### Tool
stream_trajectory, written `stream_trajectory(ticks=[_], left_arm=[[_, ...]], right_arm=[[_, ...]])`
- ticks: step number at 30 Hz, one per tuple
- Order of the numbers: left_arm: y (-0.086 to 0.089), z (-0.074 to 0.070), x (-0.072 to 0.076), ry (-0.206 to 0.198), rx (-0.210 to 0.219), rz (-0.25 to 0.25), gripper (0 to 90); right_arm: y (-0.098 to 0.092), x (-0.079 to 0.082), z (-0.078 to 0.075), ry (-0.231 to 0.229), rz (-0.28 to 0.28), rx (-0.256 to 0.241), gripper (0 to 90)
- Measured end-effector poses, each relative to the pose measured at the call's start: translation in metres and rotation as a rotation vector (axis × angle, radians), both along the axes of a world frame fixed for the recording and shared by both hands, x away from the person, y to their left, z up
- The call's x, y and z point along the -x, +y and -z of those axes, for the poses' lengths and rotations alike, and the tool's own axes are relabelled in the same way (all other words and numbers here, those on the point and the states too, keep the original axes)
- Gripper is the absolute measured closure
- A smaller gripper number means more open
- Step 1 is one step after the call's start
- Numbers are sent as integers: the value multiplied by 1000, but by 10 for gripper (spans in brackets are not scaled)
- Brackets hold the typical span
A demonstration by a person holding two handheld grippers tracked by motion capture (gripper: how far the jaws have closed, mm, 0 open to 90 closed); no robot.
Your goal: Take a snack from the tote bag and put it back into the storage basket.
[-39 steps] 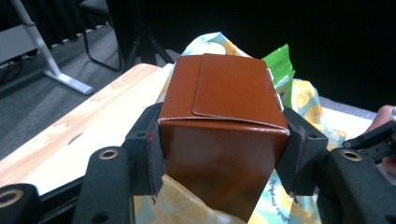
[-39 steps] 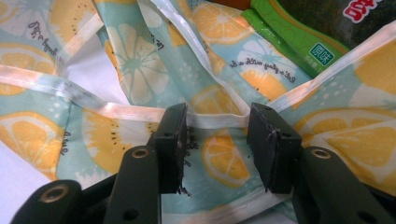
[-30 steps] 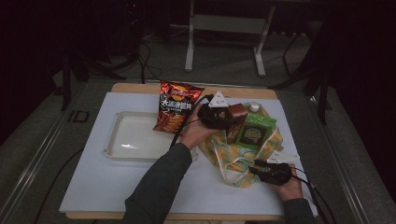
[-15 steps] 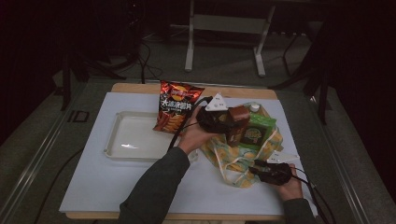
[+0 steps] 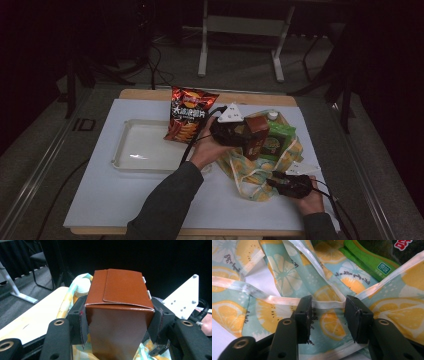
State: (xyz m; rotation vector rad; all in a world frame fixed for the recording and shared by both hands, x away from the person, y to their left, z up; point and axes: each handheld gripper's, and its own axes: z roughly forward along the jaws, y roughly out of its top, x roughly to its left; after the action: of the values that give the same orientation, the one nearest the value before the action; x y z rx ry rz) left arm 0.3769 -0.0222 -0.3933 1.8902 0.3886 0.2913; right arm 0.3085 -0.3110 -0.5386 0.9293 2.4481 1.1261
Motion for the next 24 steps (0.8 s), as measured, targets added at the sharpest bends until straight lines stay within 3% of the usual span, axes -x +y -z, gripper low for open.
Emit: stream_trajectory(ticks=[14,24], left_arm=[[-5,-24,18,-35,68,18,424],[-4,-35,30,-20,83,47,424]], right_arm=[[0,0,0,0,1,0,576],[0,0,0,0,0,3,575]])
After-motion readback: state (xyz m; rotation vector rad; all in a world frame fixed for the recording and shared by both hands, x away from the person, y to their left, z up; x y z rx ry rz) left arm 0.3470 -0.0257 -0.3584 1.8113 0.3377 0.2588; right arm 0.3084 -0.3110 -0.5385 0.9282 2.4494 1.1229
